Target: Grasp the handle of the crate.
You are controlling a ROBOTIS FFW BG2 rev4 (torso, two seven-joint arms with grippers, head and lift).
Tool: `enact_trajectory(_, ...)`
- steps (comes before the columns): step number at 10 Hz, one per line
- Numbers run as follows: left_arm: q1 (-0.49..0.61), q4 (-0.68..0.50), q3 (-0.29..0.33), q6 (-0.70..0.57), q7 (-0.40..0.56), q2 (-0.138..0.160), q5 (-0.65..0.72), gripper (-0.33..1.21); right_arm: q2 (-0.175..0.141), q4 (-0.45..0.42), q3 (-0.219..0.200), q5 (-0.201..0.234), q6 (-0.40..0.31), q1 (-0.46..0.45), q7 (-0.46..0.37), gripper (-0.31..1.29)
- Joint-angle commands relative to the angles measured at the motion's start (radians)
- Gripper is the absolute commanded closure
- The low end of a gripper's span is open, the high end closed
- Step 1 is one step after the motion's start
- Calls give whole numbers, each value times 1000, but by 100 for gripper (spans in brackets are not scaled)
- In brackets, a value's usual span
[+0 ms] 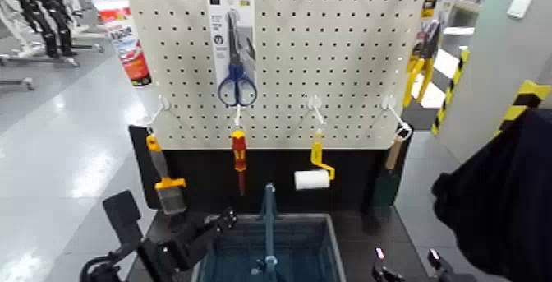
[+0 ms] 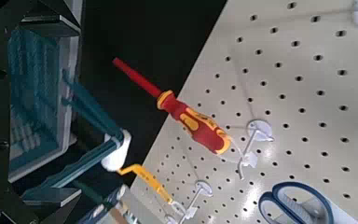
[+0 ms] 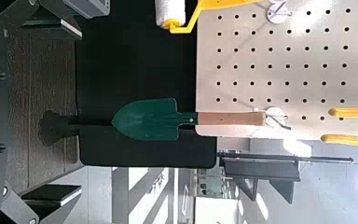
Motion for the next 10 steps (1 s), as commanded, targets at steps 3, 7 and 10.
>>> enact_trajectory(3,-101,145,-24,193,-42,39,354,11,3,4,0,-5,-5,2,-2,14)
enact_trajectory(7,-204,298,-66,251,-117,57,516,11,6,10,2,-9,-12,3,-3,14)
enact_trajectory(10,-261,389,-128,244,-131,63,616,13,6,16,5,-15,-18,2,-3,14)
